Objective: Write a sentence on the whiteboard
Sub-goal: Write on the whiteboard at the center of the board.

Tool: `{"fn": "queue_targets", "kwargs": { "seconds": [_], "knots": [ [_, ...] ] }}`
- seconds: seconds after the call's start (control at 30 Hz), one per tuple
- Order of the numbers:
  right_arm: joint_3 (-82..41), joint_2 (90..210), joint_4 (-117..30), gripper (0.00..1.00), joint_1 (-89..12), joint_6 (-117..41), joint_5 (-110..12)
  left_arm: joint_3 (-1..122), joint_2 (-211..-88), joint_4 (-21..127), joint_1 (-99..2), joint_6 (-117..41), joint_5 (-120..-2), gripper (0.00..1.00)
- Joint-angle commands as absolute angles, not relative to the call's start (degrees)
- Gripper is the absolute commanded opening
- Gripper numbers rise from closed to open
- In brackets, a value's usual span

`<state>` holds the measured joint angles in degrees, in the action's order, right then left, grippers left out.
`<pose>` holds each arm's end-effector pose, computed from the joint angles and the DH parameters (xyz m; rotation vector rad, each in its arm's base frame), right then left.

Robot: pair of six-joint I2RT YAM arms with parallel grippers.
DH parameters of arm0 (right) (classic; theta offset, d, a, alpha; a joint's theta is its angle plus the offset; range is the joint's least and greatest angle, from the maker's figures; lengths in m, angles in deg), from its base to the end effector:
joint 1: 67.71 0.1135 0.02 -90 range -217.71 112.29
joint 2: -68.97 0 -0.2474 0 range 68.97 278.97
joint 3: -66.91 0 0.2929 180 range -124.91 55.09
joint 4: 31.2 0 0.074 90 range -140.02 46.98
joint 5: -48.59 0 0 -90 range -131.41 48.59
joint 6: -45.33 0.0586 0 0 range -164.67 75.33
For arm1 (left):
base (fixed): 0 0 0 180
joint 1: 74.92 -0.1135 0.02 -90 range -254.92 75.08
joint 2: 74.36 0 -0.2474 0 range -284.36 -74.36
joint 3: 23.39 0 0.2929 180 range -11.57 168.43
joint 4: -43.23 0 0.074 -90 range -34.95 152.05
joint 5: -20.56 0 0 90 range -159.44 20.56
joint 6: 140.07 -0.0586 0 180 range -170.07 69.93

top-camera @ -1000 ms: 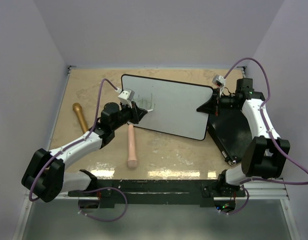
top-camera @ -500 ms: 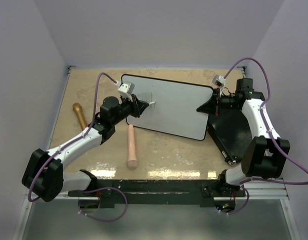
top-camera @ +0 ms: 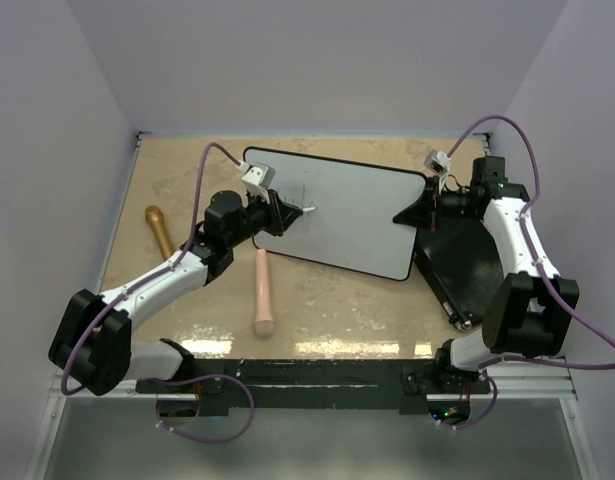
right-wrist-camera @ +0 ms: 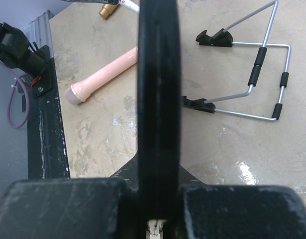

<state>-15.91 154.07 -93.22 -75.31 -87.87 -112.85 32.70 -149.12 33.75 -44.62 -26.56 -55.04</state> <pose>0.3361 0.0112 0.2649 -0.9218 1.8001 1.1011 0.3048 -0.1950 0.2376 0.3004 1.7887 -0.8978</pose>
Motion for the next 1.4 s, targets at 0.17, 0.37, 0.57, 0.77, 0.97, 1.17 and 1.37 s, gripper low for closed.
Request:
{"fn": "queue_targets", "kwargs": {
  "seconds": [0.17,0.37,0.57,0.77,0.97,1.17,1.37],
  "knots": [
    [-16.98,153.17,-94.09,0.00,-74.74,-90.64,-110.23,30.71,-150.12,32.38,-44.60,-25.02,-55.29,0.00],
    [-16.89,153.08,-94.09,0.00,-74.74,-90.64,-110.23,27.98,-149.51,32.29,-44.51,-24.31,-54.76,0.00],
    [-16.89,153.00,-94.17,0.00,-74.74,-90.64,-110.23,27.89,-148.45,31.94,-44.51,-24.05,-54.06,0.00],
    [-16.89,153.08,-94.09,0.00,-74.74,-90.64,-110.23,30.70,-147.57,31.50,-44.51,-23.61,-52.48,0.00],
    [-16.98,152.99,-94.17,0.00,-74.83,-90.64,-110.23,33.08,-148.19,31.15,-44.51,-23.00,-51.51,0.00],
    [-17.07,153.08,-94.09,0.00,-74.74,-90.64,-110.23,34.13,-149.77,32.37,-44.60,-23.61,-52.38,0.00],
    [-17.07,153.08,-94.17,0.00,-74.74,-90.73,-110.23,34.57,-151.00,32.47,-44.51,-23.61,-51.51,0.00]
  ]
}}
